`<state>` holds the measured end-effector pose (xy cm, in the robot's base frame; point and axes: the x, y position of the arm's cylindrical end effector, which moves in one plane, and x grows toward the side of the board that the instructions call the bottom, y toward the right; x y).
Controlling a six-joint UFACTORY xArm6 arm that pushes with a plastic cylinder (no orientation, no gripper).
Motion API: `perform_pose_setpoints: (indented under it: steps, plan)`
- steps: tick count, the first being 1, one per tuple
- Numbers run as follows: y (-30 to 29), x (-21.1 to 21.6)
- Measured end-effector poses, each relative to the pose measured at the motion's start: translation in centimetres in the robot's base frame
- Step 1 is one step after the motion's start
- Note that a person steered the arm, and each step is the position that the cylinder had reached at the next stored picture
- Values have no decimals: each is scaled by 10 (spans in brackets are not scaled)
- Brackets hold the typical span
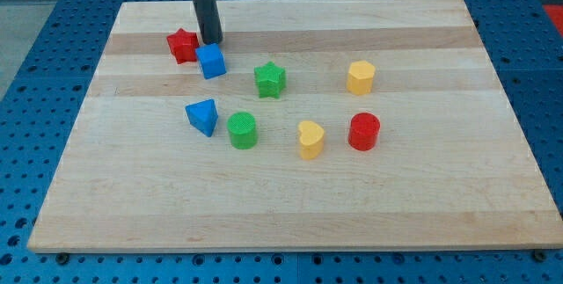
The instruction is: Separate red star and the blue cube
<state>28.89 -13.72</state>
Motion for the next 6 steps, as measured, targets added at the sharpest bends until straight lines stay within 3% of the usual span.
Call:
perform_pose_setpoints:
  steps: [2, 5, 6]
  plan:
    - [-18, 35]
    - [4, 34]
    - [4, 53]
